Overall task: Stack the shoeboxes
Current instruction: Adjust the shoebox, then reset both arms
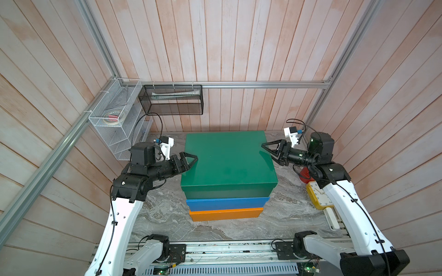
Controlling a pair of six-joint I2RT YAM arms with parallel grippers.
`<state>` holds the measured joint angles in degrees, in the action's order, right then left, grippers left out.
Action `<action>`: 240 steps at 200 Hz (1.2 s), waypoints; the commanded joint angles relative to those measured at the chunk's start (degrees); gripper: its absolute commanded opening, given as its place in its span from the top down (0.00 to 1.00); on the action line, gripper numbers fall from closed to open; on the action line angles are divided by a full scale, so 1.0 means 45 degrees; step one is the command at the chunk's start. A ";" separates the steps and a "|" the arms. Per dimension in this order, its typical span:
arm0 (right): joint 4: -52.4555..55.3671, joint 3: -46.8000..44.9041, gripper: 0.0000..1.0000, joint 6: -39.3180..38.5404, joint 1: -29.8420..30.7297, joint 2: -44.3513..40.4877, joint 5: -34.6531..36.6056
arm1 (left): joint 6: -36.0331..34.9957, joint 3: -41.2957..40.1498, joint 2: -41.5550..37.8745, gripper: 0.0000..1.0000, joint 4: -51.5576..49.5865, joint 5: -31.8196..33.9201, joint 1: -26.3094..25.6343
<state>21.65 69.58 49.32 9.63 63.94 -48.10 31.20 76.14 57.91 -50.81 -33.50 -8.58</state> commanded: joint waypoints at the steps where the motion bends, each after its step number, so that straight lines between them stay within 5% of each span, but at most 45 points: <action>1: 0.0390 0.0471 0.16 -0.0567 -0.0393 0.0140 -0.0182 | -0.0552 0.0787 0.0003 0.01 -0.0481 0.0763 0.0306; 17: 0.0512 0.0804 0.02 -0.0778 -0.0598 0.0271 -0.0212 | -0.0739 0.1009 0.0076 0.00 -0.0487 0.0488 0.0795; 40: 0.0933 0.1317 0.02 -0.1260 -0.1113 0.0501 -0.0222 | -0.1034 0.1420 0.0361 0.00 -0.0448 0.0263 0.1284; 69: 0.1003 0.2335 0.02 -0.2478 -0.3305 0.1138 0.0066 | -0.1644 0.2222 0.1007 0.00 -0.0026 0.0898 0.2082; 101: -0.0548 0.1377 0.02 -0.4611 -0.4348 0.1926 0.4543 | -0.2009 0.0719 0.1378 0.00 0.2414 0.3042 0.3924; 140: -0.5442 -0.2705 0.02 -0.6832 -0.4329 0.2911 0.8593 | -0.2870 -0.4183 0.1440 0.00 0.7433 0.5615 0.4417; 166: -1.1806 -0.7389 0.02 -0.8520 -0.4050 0.2674 0.9852 | -0.2784 -0.8600 0.1198 0.00 1.2809 0.6916 0.4190; 188: -1.6356 -1.0099 0.02 -0.9411 -0.3686 0.2903 1.1067 | -0.4436 -1.1699 0.1524 0.00 1.8042 0.9050 0.2597; 229: -1.7348 -0.9494 0.02 -0.9365 -0.3819 0.4520 1.0569 | -0.7629 -1.2971 0.5509 0.00 2.4256 1.1234 0.0412; 240: -1.5795 -0.8991 0.02 -0.9184 -0.3785 0.4362 1.0335 | -0.8282 -1.3060 0.6077 0.00 2.5303 1.1957 -0.0110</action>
<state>-44.36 25.06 9.41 -7.49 83.09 -2.17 5.34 18.57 79.83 37.76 9.96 -5.41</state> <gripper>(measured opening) 0.978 0.997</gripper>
